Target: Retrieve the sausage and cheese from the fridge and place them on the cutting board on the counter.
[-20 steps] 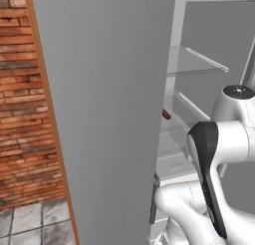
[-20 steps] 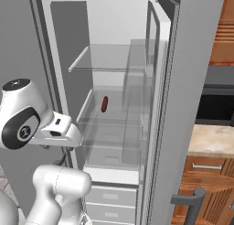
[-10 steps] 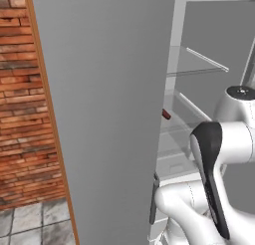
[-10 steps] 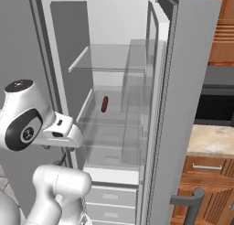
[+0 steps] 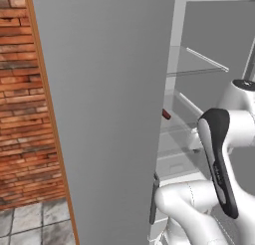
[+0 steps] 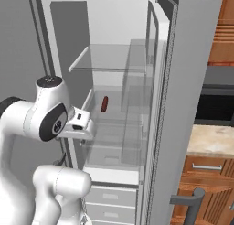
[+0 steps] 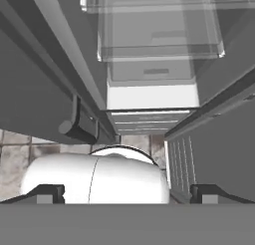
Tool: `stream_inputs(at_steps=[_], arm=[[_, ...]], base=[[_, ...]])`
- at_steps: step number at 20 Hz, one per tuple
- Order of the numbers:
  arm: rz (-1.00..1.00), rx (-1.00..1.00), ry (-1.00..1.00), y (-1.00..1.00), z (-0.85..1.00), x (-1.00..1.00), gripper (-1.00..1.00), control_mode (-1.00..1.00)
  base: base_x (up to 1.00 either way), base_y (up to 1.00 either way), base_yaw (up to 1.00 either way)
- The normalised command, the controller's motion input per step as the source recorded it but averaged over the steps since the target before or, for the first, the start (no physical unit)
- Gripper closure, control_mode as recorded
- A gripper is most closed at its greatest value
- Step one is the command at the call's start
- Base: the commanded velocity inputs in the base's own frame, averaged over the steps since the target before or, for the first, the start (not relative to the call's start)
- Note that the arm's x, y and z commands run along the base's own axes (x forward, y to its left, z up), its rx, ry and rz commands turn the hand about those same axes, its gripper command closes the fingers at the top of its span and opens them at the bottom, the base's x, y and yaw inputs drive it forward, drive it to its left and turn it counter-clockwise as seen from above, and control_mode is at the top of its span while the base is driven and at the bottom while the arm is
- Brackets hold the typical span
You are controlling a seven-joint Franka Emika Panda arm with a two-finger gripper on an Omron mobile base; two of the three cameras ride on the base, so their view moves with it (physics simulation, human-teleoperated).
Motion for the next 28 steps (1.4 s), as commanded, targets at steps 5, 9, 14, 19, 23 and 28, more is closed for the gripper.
stream_inputs(at_steps=[5,9,14,19,23,28], arm=[[0.02,0.15,-0.01,-0.03,-0.13,0.60,-1.00,-1.00],[0.00,0.11,0.00,-0.08,-0.17,0.79,-1.00,-1.00],[0.00,0.01,0.00,0.00,-0.13,0.61,-1.00,-1.00],[0.00,0.00,-0.01,-0.03,-0.01,0.55,-1.00,-1.00],[0.00,0.00,-0.19,-0.02,-0.12,0.36,-1.00,-1.00],[0.00,0.00,-0.23,-0.03,-0.03,0.31,-1.00,-1.00]], base=[[0.00,0.00,0.00],[0.00,0.00,0.00],[0.00,0.00,0.00],[0.00,0.00,0.00],[0.00,0.00,0.00],[0.00,0.00,0.00]])
